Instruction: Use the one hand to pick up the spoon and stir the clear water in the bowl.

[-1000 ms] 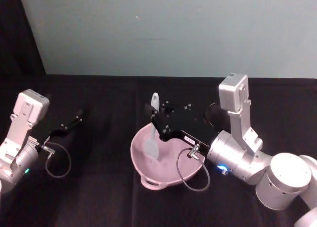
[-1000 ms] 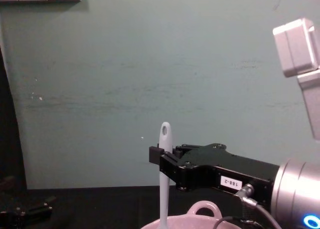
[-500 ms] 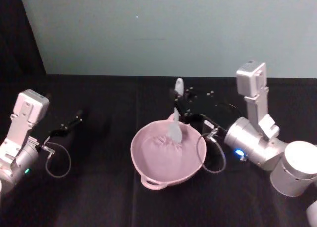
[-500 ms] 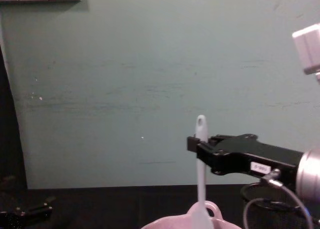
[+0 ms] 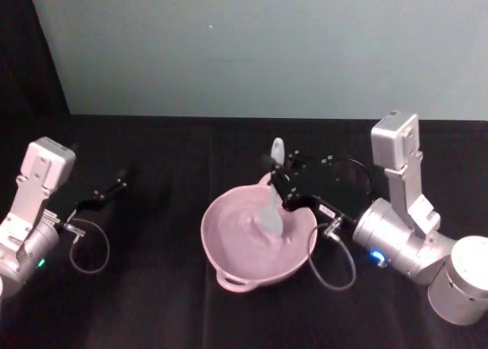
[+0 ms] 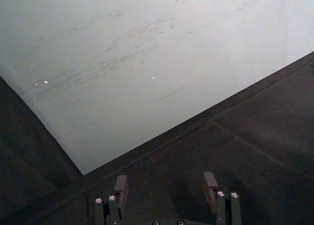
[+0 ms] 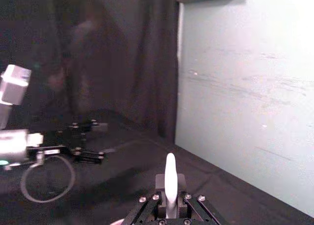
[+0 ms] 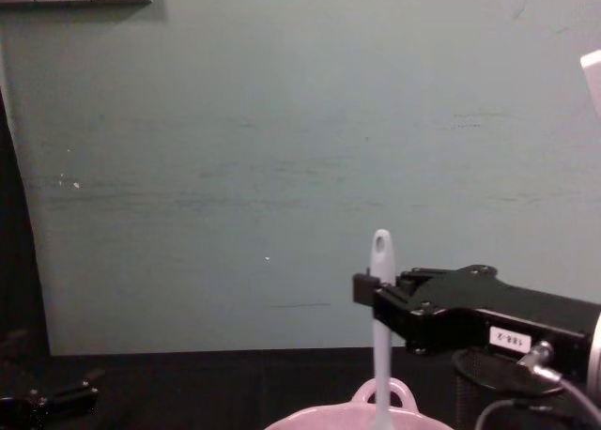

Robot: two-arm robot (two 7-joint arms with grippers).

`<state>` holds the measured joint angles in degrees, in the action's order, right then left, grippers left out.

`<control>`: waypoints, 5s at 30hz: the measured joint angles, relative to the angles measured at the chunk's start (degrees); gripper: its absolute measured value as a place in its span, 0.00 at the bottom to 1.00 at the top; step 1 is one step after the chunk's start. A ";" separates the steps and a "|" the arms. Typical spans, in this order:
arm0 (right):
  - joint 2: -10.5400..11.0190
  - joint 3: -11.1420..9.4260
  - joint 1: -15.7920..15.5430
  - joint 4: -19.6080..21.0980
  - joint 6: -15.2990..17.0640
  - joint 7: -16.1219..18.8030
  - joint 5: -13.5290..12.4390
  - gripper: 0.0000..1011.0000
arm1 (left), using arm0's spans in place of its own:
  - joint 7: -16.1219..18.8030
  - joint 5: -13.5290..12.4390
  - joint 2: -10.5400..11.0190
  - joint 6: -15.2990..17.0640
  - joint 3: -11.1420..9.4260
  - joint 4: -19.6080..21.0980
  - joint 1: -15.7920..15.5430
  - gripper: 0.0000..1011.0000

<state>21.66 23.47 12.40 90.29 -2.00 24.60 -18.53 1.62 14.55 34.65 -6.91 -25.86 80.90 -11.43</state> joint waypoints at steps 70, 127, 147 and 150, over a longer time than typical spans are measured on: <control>-3.06 5.16 0.39 0.43 -0.13 1.90 3.00 0.12 | 0.00 0.00 0.00 0.00 0.00 0.00 0.00 0.99; -5.66 4.25 2.04 -2.89 -0.82 1.37 1.12 0.12 | 0.00 0.00 0.00 0.00 0.00 0.00 0.00 0.99; -5.92 0.29 5.57 -9.01 -1.85 -0.62 -0.72 0.12 | 0.00 0.00 0.00 0.00 0.00 0.00 0.00 0.99; -4.97 -0.57 4.99 -8.16 -1.57 -0.73 -0.86 0.12 | 0.00 0.00 0.00 0.00 0.00 0.00 0.00 0.99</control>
<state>16.69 22.90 17.39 82.13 -3.57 23.87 -19.39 1.62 14.55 34.65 -6.90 -25.86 80.90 -11.43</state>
